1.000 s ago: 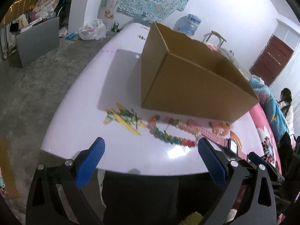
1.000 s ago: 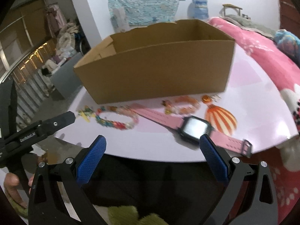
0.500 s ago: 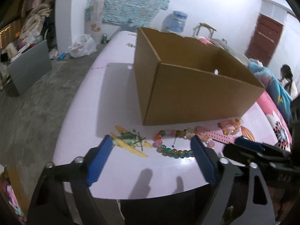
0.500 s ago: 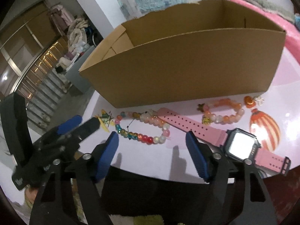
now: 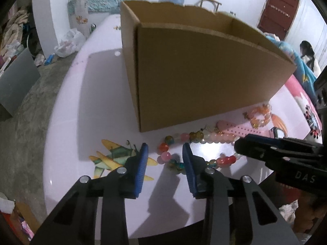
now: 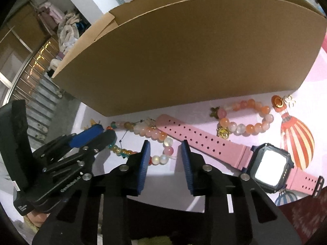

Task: Organize jewelry
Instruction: 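Lower the left gripper onto the multicolored bead bracelet and close it, then lift the bead bracelet with the left gripper and release it into the box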

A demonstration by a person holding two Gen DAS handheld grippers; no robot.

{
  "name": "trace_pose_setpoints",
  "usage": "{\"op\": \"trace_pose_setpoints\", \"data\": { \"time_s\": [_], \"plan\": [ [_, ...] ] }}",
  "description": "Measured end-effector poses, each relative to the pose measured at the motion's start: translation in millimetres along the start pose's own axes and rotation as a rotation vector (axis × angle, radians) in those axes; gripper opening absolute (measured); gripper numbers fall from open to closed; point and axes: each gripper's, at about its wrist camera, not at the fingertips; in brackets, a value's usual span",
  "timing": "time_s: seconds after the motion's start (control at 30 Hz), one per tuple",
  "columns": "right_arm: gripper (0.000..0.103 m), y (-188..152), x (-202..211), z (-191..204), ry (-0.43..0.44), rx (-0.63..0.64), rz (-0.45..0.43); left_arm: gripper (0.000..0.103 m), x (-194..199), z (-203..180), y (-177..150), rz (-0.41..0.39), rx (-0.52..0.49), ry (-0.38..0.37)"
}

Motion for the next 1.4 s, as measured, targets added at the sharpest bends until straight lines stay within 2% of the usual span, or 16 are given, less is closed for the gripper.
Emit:
{"op": "trace_pose_setpoints", "data": {
  "time_s": [0.13, 0.2, 0.27, 0.3, 0.47, 0.7, 0.93, 1.0, 1.13, 1.17, 1.23, 1.3, 1.4],
  "plan": [
    [0.024, 0, -2, 7, -0.03, 0.034, -0.008, 0.03, -2, -9, 3, 0.003, -0.048, 0.036],
    [0.019, -1, -3, 12, -0.053, 0.07, -0.013, 0.025, -3, -14, 5, 0.002, -0.068, 0.055],
    [0.01, -2, -6, 18, -0.069, 0.103, -0.016, 0.012, -3, -19, 5, -0.003, -0.094, 0.078],
    [0.008, -1, -10, 23, -0.073, 0.115, -0.019, 0.01, -3, -20, 4, -0.004, -0.1, 0.084],
    [0.007, -2, -9, 34, -0.036, 0.118, -0.027, 0.009, 5, -22, 4, -0.028, -0.094, 0.078],
    [0.007, -9, 16, 36, 0.023, 0.145, -0.076, 0.009, 42, -24, 0, -0.089, -0.072, 0.045],
    [0.007, -8, 55, 32, 0.086, 0.189, -0.145, 0.009, 98, -32, 12, -0.189, -0.056, 0.014],
    [0.007, -5, 76, 37, 0.112, 0.221, -0.196, 0.009, 120, -33, 23, -0.236, -0.056, -0.008],
    [0.007, 20, 110, 50, 0.145, 0.318, -0.296, 0.009, 155, -35, 56, -0.337, -0.087, -0.016],
    [0.007, 35, 117, 56, 0.157, 0.354, -0.326, 0.009, 160, -33, 70, -0.36, -0.092, -0.006],
    [0.007, 72, 107, 66, 0.189, 0.375, -0.328, 0.009, 159, -29, 96, -0.376, -0.097, 0.009],
    [0.007, 106, 92, 65, 0.221, 0.367, -0.271, 0.009, 146, -20, 120, -0.355, -0.093, 0.016],
    [0.007, 161, 43, 57, 0.242, 0.297, -0.093, 0.009, 106, -2, 158, -0.26, -0.074, 0.023]
  ]
}}
Point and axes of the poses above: each gripper's, at about its wrist camera, not at the fingertips, and x roughly against the way its jaws point, z to its left, y to its top, and after that the axes turned 4 degrees about -x, right-handed
